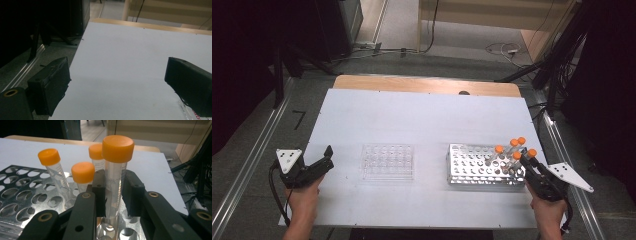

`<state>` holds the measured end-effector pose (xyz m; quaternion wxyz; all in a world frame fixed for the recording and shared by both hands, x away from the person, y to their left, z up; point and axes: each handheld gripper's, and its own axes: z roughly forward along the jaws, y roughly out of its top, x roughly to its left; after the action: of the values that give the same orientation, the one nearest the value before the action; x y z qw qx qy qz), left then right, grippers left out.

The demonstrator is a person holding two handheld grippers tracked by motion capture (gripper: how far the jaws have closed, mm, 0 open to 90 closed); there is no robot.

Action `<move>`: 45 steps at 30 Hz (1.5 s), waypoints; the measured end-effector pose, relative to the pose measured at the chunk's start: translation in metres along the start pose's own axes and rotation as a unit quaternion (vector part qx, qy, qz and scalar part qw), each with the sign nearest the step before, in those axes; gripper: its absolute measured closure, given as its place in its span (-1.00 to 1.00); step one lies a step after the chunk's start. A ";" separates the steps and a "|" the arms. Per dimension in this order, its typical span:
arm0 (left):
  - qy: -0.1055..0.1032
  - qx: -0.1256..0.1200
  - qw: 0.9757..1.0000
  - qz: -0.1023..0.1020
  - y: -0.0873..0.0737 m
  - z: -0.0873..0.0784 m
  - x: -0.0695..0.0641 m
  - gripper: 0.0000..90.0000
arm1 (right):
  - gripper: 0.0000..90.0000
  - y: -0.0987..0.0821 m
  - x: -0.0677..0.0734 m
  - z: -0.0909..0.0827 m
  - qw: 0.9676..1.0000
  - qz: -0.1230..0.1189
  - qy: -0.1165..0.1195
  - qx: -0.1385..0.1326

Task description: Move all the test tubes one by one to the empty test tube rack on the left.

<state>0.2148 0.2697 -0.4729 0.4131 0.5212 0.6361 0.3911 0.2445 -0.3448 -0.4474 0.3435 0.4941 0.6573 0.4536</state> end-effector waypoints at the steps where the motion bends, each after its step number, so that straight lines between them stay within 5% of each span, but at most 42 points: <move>1: 0.000 0.000 1.000 0.000 0.000 0.000 0.000 -0.85 | 0.59 0.002 0.000 -0.001 1.000 0.001 0.001 -0.001; 27: -0.003 -0.002 1.000 -0.002 0.000 0.000 -0.001 -0.85 | 0.60 0.023 0.001 -0.031 1.000 0.011 0.002 -0.024; 45: -0.014 -0.012 1.000 0.019 0.002 -0.005 -0.012 -0.82 | 0.60 0.029 0.044 -0.028 0.997 -0.012 0.078 -0.023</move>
<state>0.2121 0.2573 -0.4680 0.4204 0.5338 0.6154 0.3994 0.2168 -0.3066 -0.4100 0.3080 0.4414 0.6776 0.5011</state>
